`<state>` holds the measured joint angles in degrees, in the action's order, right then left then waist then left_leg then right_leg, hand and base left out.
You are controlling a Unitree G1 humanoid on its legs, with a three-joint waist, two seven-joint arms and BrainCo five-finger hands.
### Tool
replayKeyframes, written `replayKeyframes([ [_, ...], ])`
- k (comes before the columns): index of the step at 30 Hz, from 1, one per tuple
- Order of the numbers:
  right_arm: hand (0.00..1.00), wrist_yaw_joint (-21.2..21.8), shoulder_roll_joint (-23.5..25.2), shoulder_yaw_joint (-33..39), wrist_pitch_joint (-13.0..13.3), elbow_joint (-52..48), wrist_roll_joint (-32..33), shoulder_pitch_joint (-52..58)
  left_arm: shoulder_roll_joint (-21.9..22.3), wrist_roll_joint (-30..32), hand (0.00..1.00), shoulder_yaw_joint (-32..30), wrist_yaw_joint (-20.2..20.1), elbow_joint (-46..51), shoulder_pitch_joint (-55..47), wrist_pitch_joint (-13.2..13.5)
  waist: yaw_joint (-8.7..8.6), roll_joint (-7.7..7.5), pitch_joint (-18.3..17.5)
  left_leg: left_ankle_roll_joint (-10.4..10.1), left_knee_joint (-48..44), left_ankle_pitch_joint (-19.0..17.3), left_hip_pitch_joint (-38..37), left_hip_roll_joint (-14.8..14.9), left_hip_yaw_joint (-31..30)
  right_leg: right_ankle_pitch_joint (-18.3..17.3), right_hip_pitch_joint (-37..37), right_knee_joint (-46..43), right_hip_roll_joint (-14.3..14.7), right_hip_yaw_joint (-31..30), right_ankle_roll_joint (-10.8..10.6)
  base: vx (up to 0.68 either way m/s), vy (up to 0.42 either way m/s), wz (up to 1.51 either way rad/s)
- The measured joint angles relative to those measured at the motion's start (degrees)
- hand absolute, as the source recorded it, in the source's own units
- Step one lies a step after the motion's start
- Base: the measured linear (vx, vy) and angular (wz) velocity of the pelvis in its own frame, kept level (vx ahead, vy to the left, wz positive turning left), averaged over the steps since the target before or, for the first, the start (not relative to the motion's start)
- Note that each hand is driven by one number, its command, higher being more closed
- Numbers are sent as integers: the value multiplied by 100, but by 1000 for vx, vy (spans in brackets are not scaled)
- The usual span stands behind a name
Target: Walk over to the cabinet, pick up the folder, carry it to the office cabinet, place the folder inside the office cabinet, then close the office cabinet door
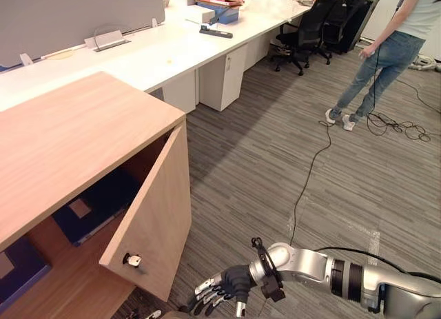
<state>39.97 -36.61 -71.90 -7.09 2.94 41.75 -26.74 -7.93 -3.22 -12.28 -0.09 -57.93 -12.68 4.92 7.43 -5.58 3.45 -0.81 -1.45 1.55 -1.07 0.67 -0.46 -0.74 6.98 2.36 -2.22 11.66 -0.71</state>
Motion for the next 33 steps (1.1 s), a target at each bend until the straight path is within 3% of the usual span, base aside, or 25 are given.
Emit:
replayKeyframes([
  [9,0,-433,671,609,4,966,119,828,-10,8,0,2,0,-3,36,-13,163,-14,6,-28,10,110,16,-33,-312,-119,27,-185,-18,308,-9,-26,-14,19],
  [12,0,-584,1044,1192,0,1762,206,1149,-12,-3,0,67,0,8,74,-13,143,50,153,-67,-243,89,152,-72,-542,-240,35,-390,-51,560,-9,-59,-18,38],
  [14,0,-921,1291,1879,200,2493,69,1325,11,-129,0,148,-1,33,123,-15,168,156,332,-115,-472,57,298,-75,-579,-358,17,-644,-87,754,19,-132,-9,51],
  [16,0,-1239,1500,2468,381,3089,-206,1498,31,-216,0,270,-1,58,109,-25,166,271,411,-156,-554,-152,424,71,-182,-388,12,-776,-101,960,30,-124,-11,52],
  [17,0,-1496,1645,2807,508,3418,-559,1688,29,-295,0,306,8,57,106,-37,125,296,421,-139,-618,-300,507,298,543,-386,18,-747,-147,1156,32,-113,-24,59],
  [18,0,-1584,1725,2961,548,3633,-680,1768,31,-324,0,307,14,57,111,-37,118,277,432,-85,-691,-344,521,377,838,-383,6,-708,-195,1240,38,-127,-25,87],
  [19,0,-1747,1913,3295,610,4195,-933,1877,43,-388,0,329,21,65,129,-36,88,316,488,21,-1162,-465,692,608,1349,-396,0,-723,-279,1453,58,-85,25,80],
  [21,0,-2087,2210,3915,615,5134,-1489,1973,90,-424,0,383,27,47,112,-48,58,405,544,28,-1945,-587,843,815,1700,-428,-2,-747,-407,1677,66,-28,57,74],
  [23,0,-2484,2455,4888,622,5927,-2060,2130,190,-430,0,464,56,-6,40,-82,-76,656,462,-63,-2071,-735,667,1131,2167,-411,20,-781,-482,2035,-86,46,117,84],
  [24,0,-2594,2491,5188,625,6092,-2121,2161,233,-430,0,472,68,-19,33,-102,-119,744,440,-211,-1882,-771,594,1172,2272,-384,12,-822,-472,2147,-163,93,179,91],
  [25,0,-2816,2647,5770,626,6408,-2283,2160,213,-428,0,531,76,-47,124,-115,-139,779,497,-257,-1768,-762,619,1072,2354,-357,22,-842,-538,2337,-221,79,192,85],
  [26,0,-3023,2808,6215,625,6565,-2632,2191,147,-428,0,580,78,-32,143,-117,-152,706,549,-224,-1694,-680,647,949,2478,-312,88,-776,-627,2514,-292,62,201,83],
  [28,0,-3235,2869,6575,623,6671,-3267,2300,135,-406,0,623,86,-39,168,-166,-187,705,549,-183,-1569,-620,616,807,2518,-271,217,-720,-742,2759,-356,26,144,71],
  [29,0,-3430,2919,6908,606,6661,-3865,2441,112,-323,0,703,91,-38,178,-209,-210,693,493,-178,-1215,-419,543,575,2491,-238,262,-699,-878,2947,-406,21,125,64],
  [33,0,-3737,3047,7759,531,6662,-4526,2444,83,-180,0,791,116,-39,169,-252,-308,654,485,-144,23,243,154,125,2357,-184,252,-717,-1061,3229,-488,-14,88,41],
])
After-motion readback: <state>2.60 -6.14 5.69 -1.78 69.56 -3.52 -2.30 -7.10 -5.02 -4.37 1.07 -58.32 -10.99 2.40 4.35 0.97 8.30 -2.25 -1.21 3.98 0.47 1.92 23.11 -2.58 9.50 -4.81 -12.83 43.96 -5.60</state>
